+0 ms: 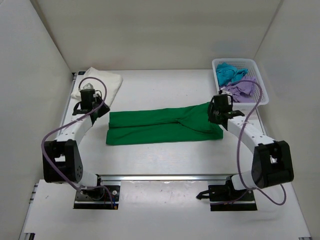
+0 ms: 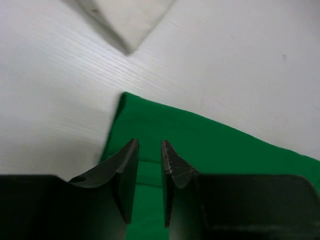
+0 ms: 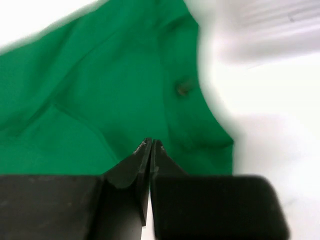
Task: Fold and stack the t-shirts
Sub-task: Fold the other side of the tshirt into a rectangle
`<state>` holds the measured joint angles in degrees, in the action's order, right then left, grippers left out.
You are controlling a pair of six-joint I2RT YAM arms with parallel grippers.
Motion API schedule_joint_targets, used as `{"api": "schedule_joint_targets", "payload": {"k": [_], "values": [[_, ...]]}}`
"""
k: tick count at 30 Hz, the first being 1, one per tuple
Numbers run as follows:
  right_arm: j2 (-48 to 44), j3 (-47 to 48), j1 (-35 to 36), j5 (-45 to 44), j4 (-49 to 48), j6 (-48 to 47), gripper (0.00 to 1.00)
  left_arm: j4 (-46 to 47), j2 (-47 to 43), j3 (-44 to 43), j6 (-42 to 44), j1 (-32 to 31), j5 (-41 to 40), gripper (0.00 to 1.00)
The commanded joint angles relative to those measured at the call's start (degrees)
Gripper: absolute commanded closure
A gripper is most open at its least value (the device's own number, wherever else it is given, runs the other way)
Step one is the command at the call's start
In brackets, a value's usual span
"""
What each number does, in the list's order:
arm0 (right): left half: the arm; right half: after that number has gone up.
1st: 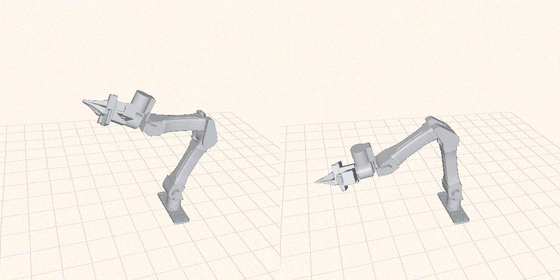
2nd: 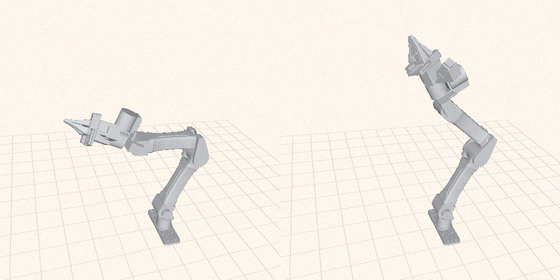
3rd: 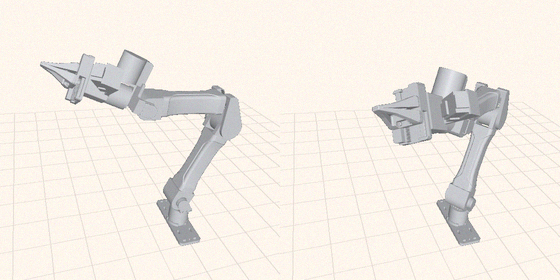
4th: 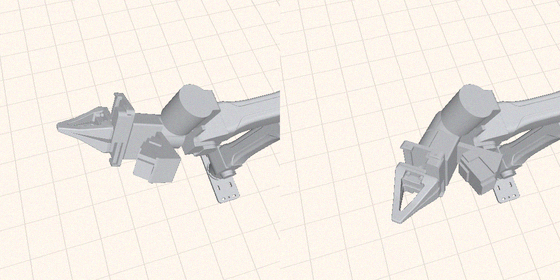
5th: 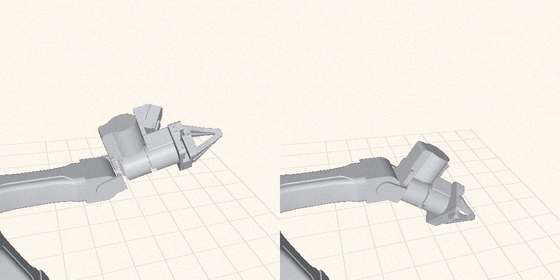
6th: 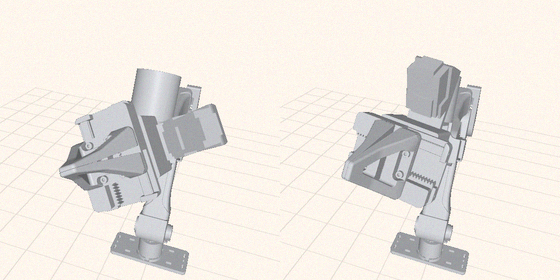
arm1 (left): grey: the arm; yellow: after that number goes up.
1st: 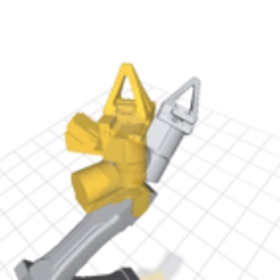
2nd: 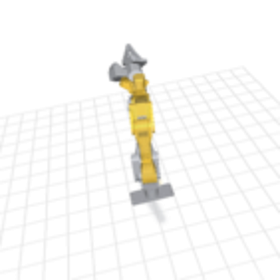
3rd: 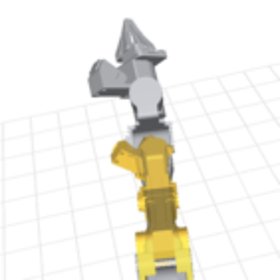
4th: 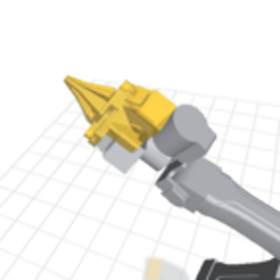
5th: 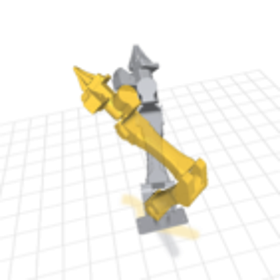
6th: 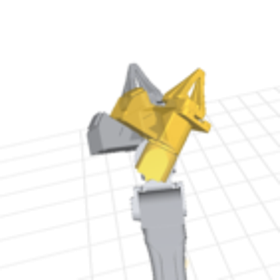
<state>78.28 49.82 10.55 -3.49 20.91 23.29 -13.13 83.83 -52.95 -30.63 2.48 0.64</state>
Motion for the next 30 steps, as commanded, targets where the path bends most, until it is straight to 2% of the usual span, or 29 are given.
{"api": "schedule_joint_targets", "payload": {"k": [1,2,3,10,16,19,26,30], "values": [[4.07,3.09,2.45,-43.77,-7.35,-2.02,1.00,2.49,-2.27,0.39,-0.39,-4.41,1.55,0.65],[5.55,3.35,3.07,5.36,-8.85,-2.28,1.00,2.84,-2.01,0.91,-0.83,-5.20,2.07,0.65],[7.22,4.48,3.86,6.46,-10.69,-2.80,1.00,3.80,-1.83,1.35,-1.18,-5.12,3.12,0.65],[16.37,9.59,5.89,15.61,-13.70,-3.16,0.75,7.41,-0.69,5.75,-3.73,-5.56,6.04,0.65],[21.91,12.40,6.33,16.84,-14.93,-2.46,0.74,3.64,6.68,1.97,-1.10,-5.38,5.94,0.65],[23.23,12.67,6.68,16.50,-14.58,-2.54,0.74,3.02,8.63,1.01,-1.01,-5.38,6.91,0.70],[23.50,14.25,6.16,13.51,-12.48,-2.98,0.68,-1.63,11.88,-1.72,1.63,-5.99,2.96,0.70],[24.64,15.74,6.24,11.14,-10.45,-3.60,0.67,-4.45,11.70,-2.42,3.56,-7.31,-0.56,0.67]]}}
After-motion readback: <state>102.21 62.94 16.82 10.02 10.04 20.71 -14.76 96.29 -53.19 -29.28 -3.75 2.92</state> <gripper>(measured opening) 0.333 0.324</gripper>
